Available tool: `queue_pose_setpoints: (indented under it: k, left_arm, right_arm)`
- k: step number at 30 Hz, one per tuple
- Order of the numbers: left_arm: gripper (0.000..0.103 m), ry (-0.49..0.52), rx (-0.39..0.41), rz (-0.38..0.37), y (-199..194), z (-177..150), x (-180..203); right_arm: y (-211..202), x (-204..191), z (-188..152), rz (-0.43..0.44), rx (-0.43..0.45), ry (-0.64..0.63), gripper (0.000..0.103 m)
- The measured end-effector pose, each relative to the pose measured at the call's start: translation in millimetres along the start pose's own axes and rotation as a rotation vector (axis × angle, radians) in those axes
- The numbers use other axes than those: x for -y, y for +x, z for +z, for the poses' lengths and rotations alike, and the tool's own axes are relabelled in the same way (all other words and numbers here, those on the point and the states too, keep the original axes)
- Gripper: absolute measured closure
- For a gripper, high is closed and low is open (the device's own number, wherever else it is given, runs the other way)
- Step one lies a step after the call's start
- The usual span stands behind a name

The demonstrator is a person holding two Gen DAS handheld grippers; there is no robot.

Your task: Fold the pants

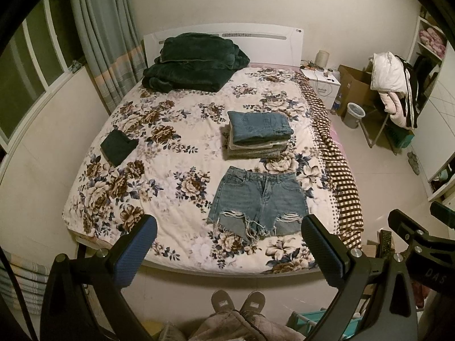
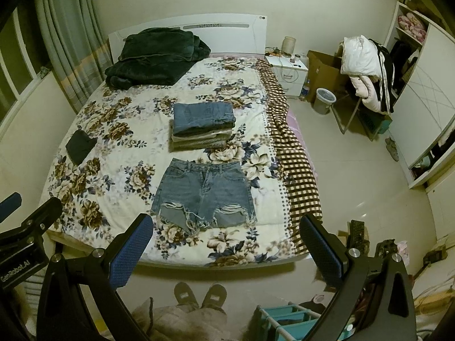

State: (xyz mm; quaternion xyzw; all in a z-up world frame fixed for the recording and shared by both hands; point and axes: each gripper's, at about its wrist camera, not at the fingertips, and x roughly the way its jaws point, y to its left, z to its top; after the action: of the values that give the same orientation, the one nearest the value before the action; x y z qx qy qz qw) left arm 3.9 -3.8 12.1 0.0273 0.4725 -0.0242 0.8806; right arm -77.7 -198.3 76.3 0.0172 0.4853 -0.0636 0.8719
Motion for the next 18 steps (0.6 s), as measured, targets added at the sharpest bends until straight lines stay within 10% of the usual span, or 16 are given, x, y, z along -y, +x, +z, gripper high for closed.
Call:
queue_pose_setpoints:
  k: [18]
  left_arm:
    - [0.0, -0.005, 0.034, 0.036, 12.1, 12.4, 1.2]
  right_arm:
    - [-11.3, -23.7, 9.9, -0.028, -0.017, 0.037, 0.0]
